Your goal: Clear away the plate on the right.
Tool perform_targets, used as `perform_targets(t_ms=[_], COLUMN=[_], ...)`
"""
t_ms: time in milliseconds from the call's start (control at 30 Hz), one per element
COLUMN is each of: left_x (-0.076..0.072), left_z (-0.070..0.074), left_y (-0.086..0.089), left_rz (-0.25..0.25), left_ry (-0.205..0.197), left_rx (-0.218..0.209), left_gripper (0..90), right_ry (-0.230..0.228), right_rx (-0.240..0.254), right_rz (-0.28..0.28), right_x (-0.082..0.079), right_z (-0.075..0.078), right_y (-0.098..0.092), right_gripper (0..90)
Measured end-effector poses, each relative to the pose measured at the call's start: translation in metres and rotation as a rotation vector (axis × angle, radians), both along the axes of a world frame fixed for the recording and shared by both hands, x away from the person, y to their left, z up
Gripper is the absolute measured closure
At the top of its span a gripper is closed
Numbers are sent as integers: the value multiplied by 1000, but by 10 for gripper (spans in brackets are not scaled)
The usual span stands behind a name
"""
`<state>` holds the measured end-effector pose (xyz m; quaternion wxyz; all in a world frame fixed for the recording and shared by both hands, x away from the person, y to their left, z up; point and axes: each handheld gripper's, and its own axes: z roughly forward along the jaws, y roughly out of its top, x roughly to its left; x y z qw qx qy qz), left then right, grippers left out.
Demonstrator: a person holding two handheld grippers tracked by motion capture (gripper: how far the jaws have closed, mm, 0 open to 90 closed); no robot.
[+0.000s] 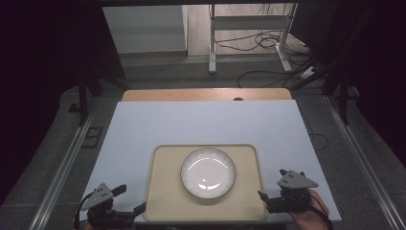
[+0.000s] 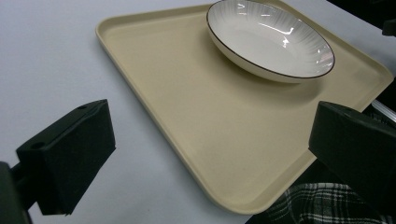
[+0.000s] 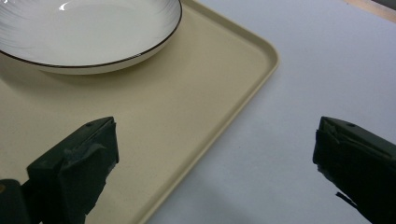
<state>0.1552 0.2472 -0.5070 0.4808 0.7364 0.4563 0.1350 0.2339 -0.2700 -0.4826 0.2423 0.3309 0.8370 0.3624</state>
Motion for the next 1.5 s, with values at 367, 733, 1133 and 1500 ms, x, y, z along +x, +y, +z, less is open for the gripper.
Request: perform_targets(t_ms=[367, 733, 1133, 1500], left_x=[0, 0, 0, 1], left_z=[0, 0, 0, 0], left_y=[0, 0, 1, 1], left_rz=[0, -1, -1, -3], left_ry=[2, 4, 5, 6], left_rx=[0, -4, -6, -7], left_gripper=[2, 2, 2, 2], right_ry=[7, 9, -7, 4], right_rx=[16, 58, 135, 225], right_rz=[-24, -28, -30, -51], right_x=[-5, -11, -21, -29], right_z=[1, 0, 1, 1], right_y=[-11, -24, -40, -59], right_gripper=[8, 8, 8, 0])
